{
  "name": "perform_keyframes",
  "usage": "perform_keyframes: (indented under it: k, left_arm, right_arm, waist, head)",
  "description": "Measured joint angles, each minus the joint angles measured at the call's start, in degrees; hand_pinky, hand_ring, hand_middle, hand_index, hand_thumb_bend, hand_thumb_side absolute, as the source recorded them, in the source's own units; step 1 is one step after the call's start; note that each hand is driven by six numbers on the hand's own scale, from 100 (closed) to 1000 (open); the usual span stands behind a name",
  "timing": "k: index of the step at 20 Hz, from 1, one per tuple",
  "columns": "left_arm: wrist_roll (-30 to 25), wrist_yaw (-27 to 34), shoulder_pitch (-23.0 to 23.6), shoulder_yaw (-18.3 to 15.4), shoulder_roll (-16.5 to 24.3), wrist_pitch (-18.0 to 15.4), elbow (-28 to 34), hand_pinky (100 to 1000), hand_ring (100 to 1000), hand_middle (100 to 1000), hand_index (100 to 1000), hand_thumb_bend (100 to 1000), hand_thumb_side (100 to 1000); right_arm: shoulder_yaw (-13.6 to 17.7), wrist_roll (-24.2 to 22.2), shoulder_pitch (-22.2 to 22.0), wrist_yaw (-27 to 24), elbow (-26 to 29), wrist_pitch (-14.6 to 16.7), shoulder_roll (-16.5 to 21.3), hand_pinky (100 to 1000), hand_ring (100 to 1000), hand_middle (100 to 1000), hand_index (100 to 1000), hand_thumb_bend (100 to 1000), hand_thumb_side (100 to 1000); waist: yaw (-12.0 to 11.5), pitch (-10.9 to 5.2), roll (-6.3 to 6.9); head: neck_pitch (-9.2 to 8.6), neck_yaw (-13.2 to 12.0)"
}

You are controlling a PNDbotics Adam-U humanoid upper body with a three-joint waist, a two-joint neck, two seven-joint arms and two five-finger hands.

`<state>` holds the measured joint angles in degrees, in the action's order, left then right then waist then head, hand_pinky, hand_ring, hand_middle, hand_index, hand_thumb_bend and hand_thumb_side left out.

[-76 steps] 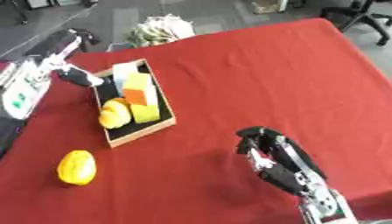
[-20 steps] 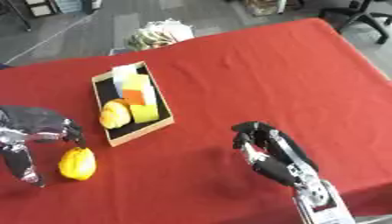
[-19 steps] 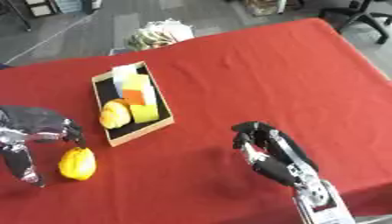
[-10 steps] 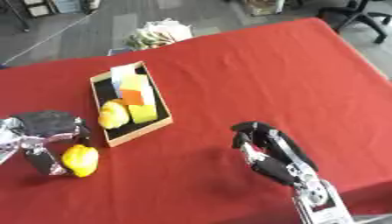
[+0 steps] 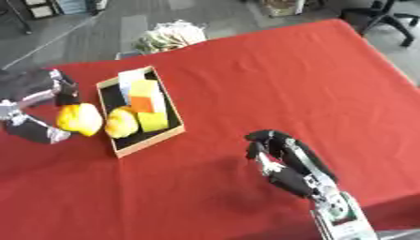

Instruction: Pick up objects on the table and place them in the box.

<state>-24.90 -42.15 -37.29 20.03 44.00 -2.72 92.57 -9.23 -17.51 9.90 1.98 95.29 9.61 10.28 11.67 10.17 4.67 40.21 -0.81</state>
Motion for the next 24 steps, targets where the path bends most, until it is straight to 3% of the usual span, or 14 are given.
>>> perform_keyframes:
  k: [1, 2, 7, 12, 16, 19, 24]
  left_arm:
    - [0.02, -0.99, -1.32, -0.33, -0.43, 0.30, -1.72, 647, 488, 467, 596, 358, 135]
    - [0.12, -2.14, -2.63, -0.55, -1.15, 0.43, -3.66, 648, 490, 469, 598, 393, 122]
    - [2.42, -8.90, -8.35, -0.95, -7.35, 0.22, -15.27, 662, 504, 483, 614, 406, 119]
    - [7.28, -13.02, -11.40, -1.95, -13.50, -0.01, -24.26, 680, 519, 499, 633, 417, 115]
    - [9.90, -14.30, -12.22, -2.23, -15.92, -0.22, -28.28, 712, 558, 548, 687, 486, 112]
    - [10.21, -14.65, -12.22, -2.29, -16.53, -0.42, -29.99, 737, 595, 605, 756, 608, 100]
    - [9.96, -14.96, -12.18, -2.53, -16.82, -0.67, -31.21, 760, 631, 654, 817, 674, 143]
  right_arm:
    - [-0.01, -0.02, -0.10, 0.01, -0.01, -0.02, 0.00, 732, 586, 544, 733, 100, 395]
    - [-0.02, -0.04, -0.15, 0.04, -0.02, -0.04, 0.00, 732, 586, 544, 733, 100, 394]
    - [-0.34, -0.09, -0.29, 0.12, -0.03, -0.07, -0.01, 732, 586, 544, 733, 100, 397]
    - [-0.40, -0.21, -0.33, 0.12, -0.05, -0.10, -0.13, 732, 585, 544, 733, 100, 397]
    - [-0.66, -0.29, -0.33, 0.12, -0.07, -0.17, -0.43, 732, 585, 544, 733, 100, 399]
    - [-0.67, -0.36, -0.32, 0.12, -0.07, -0.23, -0.44, 732, 585, 544, 733, 100, 397]
    - [-0.68, -0.41, -0.32, 0.12, -0.07, -0.22, -0.45, 732, 585, 544, 733, 100, 396]
  waist:
    - [0.01, -0.06, -0.01]
    - [0.02, -0.11, -0.02]
    - [0.29, -0.21, -0.02]
    - [0.66, -0.21, -0.03]
    - [0.82, -0.21, -0.03]
    - [0.82, -0.21, -0.03]
    - [0.82, -0.21, -0.03]
  head:
    - [0.00, 0.01]
    - [0.00, 0.02]
    - [0.01, 0.01]
    - [0.02, -0.11]
    - [0.03, -0.20]
    - [0.03, -0.20]
    - [0.03, -0.11]
